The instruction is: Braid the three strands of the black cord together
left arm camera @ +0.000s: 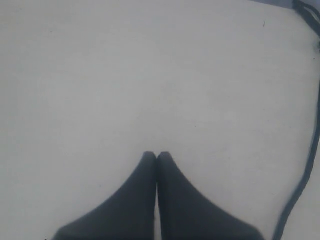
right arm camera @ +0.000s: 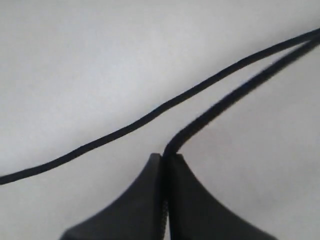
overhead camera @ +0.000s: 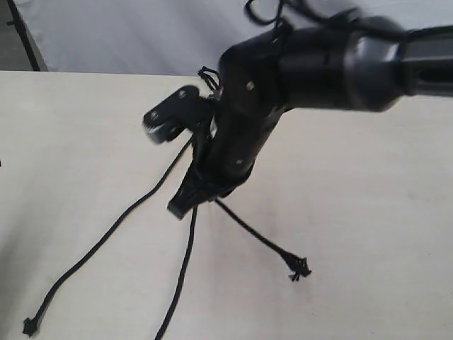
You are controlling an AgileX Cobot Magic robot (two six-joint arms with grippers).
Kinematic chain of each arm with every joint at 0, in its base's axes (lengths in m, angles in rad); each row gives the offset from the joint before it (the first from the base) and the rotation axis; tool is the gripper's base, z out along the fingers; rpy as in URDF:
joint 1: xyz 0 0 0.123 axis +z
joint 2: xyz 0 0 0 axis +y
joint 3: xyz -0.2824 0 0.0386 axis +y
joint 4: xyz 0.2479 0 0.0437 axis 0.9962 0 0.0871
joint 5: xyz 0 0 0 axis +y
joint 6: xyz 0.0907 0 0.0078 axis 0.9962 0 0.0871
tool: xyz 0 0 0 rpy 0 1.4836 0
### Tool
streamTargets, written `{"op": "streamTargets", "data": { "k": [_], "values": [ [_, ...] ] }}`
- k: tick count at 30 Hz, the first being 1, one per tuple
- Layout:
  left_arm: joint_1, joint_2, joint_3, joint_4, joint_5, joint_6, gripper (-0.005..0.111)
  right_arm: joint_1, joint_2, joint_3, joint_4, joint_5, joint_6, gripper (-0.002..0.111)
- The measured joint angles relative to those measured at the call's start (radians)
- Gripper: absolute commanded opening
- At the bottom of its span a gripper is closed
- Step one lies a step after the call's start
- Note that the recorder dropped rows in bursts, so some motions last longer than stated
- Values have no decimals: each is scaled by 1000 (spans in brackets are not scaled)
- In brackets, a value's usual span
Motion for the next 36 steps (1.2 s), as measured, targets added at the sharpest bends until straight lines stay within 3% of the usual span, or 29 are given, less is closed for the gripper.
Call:
{"op": "streamTargets", "data": {
  "k": [7,14,18,24,26,31,33,36],
  "values": [
    [0,0,0,0,0,0,0,-225,-93,10,2,17,38,0],
    [0,0,0,0,0,0,0,-443,-96,140,9,-4,50,0],
    [0,0,0,0,0,0,0,-514,-96,238,52,-69,69,0],
    [0,0,0,0,9,0,0,-528,-96,352,77,-240,83,0],
    [0,0,0,0,13,0,0,-528,-96,362,77,-284,108,7],
    [0,0,0,-13,20,-11,7,-528,-96,364,79,-297,124,51],
    [0,0,0,-15,22,-14,18,-528,-96,364,81,-295,124,62],
    [-23,0,0,-15,29,-16,38,-528,-98,360,81,-282,116,67]
  ]
}}
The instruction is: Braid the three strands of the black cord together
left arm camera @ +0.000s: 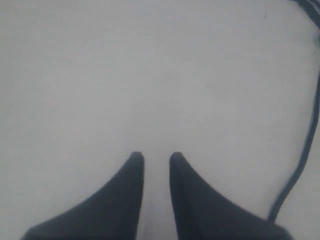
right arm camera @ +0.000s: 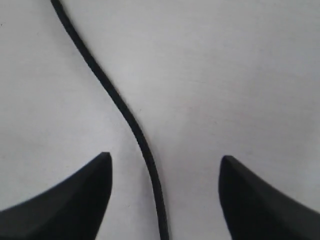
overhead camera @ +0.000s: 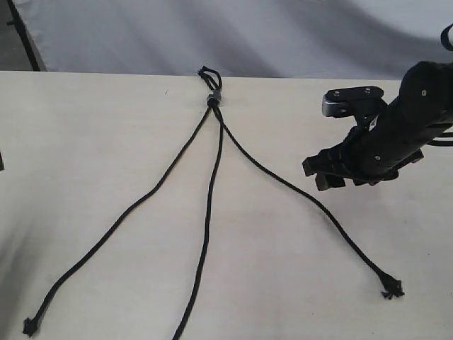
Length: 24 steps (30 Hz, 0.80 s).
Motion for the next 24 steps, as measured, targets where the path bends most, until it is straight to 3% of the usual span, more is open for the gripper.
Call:
{"op": "streamTargets", "data": {
  "k": [2,5,12,16,20,24],
  "values": [
    [-38,0,0,0,4,-1,48,0,-11,-15,-4,18,-7,67],
    [-162,1,-2,0,4,1,54,0,-56,-53,-26,33,-15,67],
    [-531,77,-36,0,-24,-29,54,-2,-162,-88,-44,3,-22,67],
    [-693,221,-125,0,-26,-33,54,-2,-169,-88,-46,-11,-28,67],
    [-792,419,-268,7,14,-33,54,-2,-169,-88,-57,-11,-30,67],
    [-824,590,-428,26,129,-11,54,-2,-169,-88,-73,-9,-32,67]
  ]
}}
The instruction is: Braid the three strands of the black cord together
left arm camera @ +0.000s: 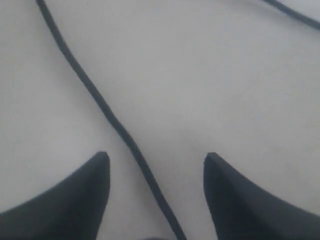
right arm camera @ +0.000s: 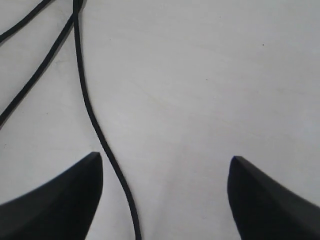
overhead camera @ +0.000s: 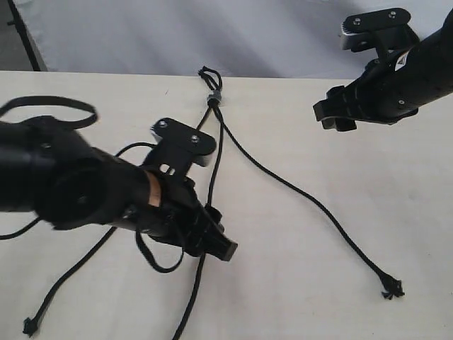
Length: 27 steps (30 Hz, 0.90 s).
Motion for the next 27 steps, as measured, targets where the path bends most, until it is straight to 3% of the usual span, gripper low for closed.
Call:
{"op": "streamTargets", "data": {
  "k": [4,9,11,15,16,21,27],
  "values": [
    [-1,131,-108,0,111,16,53,0,0,0,-6,0,0,67],
    [-1,246,-155,0,140,23,47,0,0,0,-9,0,0,67],
    [-1,277,-161,0,147,23,37,0,0,0,-9,0,0,67],
    [-1,300,-174,35,146,26,2,0,0,0,-9,0,0,67],
    [-1,302,-177,44,148,26,0,0,0,0,-9,0,0,67],
    [-1,302,-179,94,165,30,0,0,0,0,-9,-2,0,67],
    [34,223,-191,290,288,23,0,0,0,0,-9,-2,0,67]
  ]
}}
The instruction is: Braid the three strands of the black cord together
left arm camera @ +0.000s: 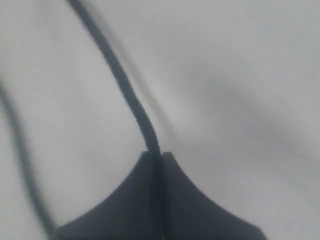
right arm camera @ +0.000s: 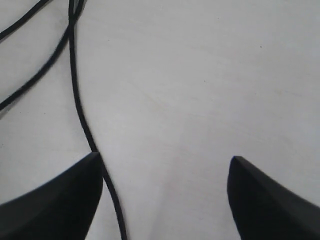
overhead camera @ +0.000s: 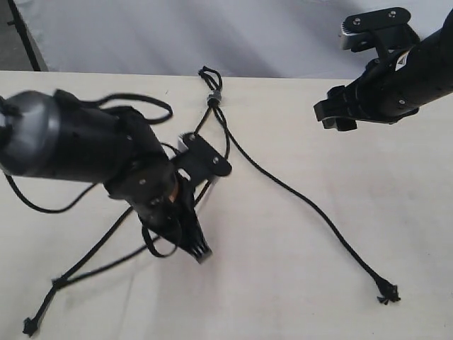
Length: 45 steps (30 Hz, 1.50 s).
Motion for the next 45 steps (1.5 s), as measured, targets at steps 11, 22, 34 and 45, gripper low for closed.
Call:
{"op": "streamTargets", "data": {
  "k": [11,22,34,45],
  "values": [
    [341,19,16,175,33,0,0,0,2,0,0,-14,0,67],
    [-18,34,81,-223,-63,195,0,0,8,0,0,-41,0,67],
    [51,-177,73,200,102,-264,0,0,8,0,0,-37,0,67],
    [293,-183,288,207,-208,-322,10,0,8,0,16,-35,0,67]
  ]
}}
